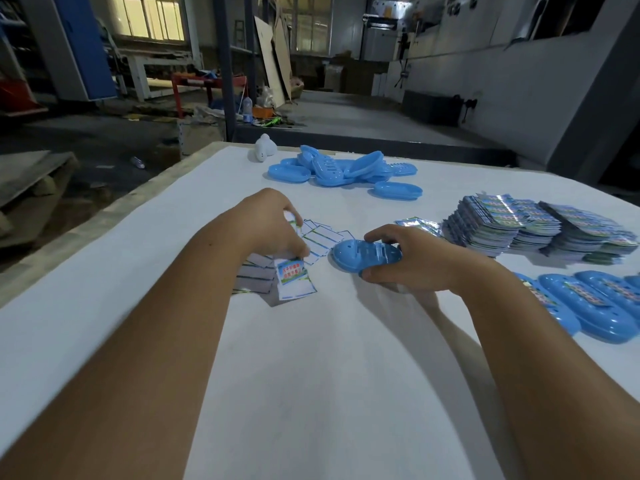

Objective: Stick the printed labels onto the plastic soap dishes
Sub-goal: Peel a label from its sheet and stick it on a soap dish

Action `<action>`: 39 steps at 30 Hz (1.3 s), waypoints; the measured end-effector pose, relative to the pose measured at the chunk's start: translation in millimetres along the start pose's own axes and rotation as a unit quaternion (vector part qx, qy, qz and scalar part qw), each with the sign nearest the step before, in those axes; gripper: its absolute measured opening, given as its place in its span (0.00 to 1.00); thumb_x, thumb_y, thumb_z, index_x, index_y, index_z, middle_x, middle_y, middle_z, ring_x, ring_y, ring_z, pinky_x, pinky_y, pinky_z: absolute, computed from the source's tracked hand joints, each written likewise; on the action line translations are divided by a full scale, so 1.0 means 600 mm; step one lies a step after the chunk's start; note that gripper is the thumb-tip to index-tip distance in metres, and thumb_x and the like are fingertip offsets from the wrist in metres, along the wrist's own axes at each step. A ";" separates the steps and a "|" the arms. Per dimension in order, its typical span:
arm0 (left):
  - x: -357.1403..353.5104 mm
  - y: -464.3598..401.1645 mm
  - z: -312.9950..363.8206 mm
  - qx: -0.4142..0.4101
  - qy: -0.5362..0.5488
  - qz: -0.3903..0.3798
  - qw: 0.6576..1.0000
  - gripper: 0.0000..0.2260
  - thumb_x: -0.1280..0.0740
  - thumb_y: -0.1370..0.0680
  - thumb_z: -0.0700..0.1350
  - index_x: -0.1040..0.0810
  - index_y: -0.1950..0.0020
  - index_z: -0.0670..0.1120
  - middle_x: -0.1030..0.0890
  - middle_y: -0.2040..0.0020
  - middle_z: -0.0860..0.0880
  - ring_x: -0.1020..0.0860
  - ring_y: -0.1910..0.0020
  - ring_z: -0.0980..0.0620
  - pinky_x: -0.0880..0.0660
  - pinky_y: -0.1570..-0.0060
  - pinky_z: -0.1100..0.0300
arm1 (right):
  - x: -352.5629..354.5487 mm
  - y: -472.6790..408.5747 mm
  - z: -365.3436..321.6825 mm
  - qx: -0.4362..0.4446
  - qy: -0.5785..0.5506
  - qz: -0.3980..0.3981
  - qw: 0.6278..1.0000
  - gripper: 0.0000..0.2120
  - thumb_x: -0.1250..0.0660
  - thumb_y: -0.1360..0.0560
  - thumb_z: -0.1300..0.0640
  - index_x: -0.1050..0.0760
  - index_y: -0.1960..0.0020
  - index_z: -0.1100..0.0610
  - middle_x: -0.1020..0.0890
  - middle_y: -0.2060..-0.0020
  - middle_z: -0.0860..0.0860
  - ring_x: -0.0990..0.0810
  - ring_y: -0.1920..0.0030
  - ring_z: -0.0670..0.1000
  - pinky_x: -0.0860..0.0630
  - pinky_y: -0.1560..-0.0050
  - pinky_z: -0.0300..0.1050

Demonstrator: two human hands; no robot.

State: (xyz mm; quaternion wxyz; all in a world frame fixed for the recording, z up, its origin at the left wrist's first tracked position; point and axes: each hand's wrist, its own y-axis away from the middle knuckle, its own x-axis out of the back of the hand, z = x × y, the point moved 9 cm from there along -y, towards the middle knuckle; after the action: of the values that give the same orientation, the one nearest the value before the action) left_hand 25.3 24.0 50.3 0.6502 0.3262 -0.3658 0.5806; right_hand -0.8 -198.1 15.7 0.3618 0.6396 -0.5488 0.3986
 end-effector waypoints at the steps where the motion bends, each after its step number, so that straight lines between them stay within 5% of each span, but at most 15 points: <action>1: 0.004 -0.003 0.004 -0.009 0.035 0.015 0.999 0.18 0.18 0.34 0.53 0.21 0.49 0.56 0.25 0.50 0.54 0.27 0.57 0.58 0.32 0.66 0.62 | 0.006 -0.001 0.000 -0.003 -0.001 0.019 1.000 0.29 0.26 0.30 0.39 0.30 0.32 0.39 0.26 0.37 0.45 0.25 0.42 0.49 0.29 0.44 0.46; 5: 0.004 -0.009 0.016 -0.033 0.094 0.036 0.994 0.17 0.18 0.36 0.54 0.20 0.52 0.57 0.29 0.56 0.59 0.27 0.56 0.60 0.31 0.65 0.61 | 0.042 0.001 -0.025 0.053 -0.078 0.135 0.986 0.22 0.28 0.27 0.39 0.25 0.35 0.39 0.25 0.33 0.43 0.31 0.31 0.50 0.30 0.32 0.52; 11: 0.015 -0.012 -0.004 0.001 -0.099 0.125 0.987 0.13 0.21 0.33 0.54 0.22 0.57 0.54 0.21 0.54 0.52 0.24 0.56 0.51 0.32 0.66 0.59 | 0.023 -0.001 -0.032 0.060 -0.047 0.130 0.989 0.19 0.29 0.26 0.40 0.24 0.36 0.40 0.24 0.35 0.42 0.29 0.35 0.49 0.30 0.39 0.47; 17: 0.024 -0.012 0.003 -0.004 -0.157 0.185 0.970 0.08 0.23 0.31 0.55 0.19 0.60 0.53 0.20 0.58 0.51 0.24 0.54 0.51 0.32 0.61 0.58 | 0.020 -0.003 -0.037 0.055 -0.042 0.138 0.988 0.19 0.30 0.25 0.42 0.25 0.35 0.41 0.23 0.36 0.42 0.28 0.37 0.48 0.33 0.45 0.42; 23: 0.039 -0.015 0.017 -0.042 0.143 0.181 0.972 0.13 0.19 0.36 0.57 0.19 0.63 0.54 0.26 0.61 0.62 0.28 0.62 0.63 0.35 0.69 0.63 | 0.027 -0.001 -0.058 0.068 -0.178 0.169 0.967 0.22 0.27 0.25 0.45 0.25 0.32 0.45 0.20 0.42 0.42 0.21 0.42 0.44 0.23 0.40 0.45; 27: 0.011 -0.009 0.043 -0.103 0.153 0.103 0.977 0.18 0.18 0.38 0.57 0.21 0.55 0.59 0.24 0.56 0.64 0.25 0.58 0.64 0.32 0.66 0.63 | 0.019 0.001 -0.073 0.093 -0.271 0.117 0.951 0.19 0.25 0.25 0.50 0.23 0.36 0.47 0.14 0.50 0.43 0.15 0.53 0.44 0.19 0.48 0.42; 31: 0.003 -0.006 0.044 -0.110 0.190 0.108 0.970 0.24 0.18 0.38 0.58 0.25 0.47 0.63 0.28 0.54 0.65 0.27 0.53 0.66 0.31 0.61 0.64 | -0.003 -0.001 -0.076 0.093 -0.256 0.049 0.961 0.11 0.26 0.25 0.60 0.20 0.50 0.44 0.13 0.62 0.43 0.15 0.60 0.41 0.20 0.49 0.41; 35: 0.004 -0.006 0.035 -0.081 0.297 0.122 0.944 0.21 0.23 0.30 0.59 0.24 0.42 0.55 0.15 0.56 0.53 0.16 0.57 0.57 0.24 0.60 0.58 | 0.013 -0.007 -0.054 0.054 -0.344 0.110 0.931 0.07 0.28 0.24 0.62 0.19 0.51 0.49 0.13 0.61 0.44 0.15 0.58 0.47 0.20 0.51 0.44; 39: -0.017 -0.010 0.040 -0.062 0.327 0.075 0.940 0.12 0.27 0.25 0.49 0.23 0.43 0.53 0.15 0.66 0.56 0.16 0.64 0.59 0.26 0.62 0.60 | 0.039 -0.008 -0.022 0.010 -0.394 0.178 0.902 0.07 0.28 0.23 0.60 0.19 0.46 0.50 0.13 0.64 0.41 0.17 0.66 0.39 0.22 0.64 0.39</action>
State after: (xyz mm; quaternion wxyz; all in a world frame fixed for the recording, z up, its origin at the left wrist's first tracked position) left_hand 28.2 -2.4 54.3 0.7075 0.0491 -0.1914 0.6785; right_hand 4.3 -195.3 42.6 0.0327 0.6400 -0.7469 0.1778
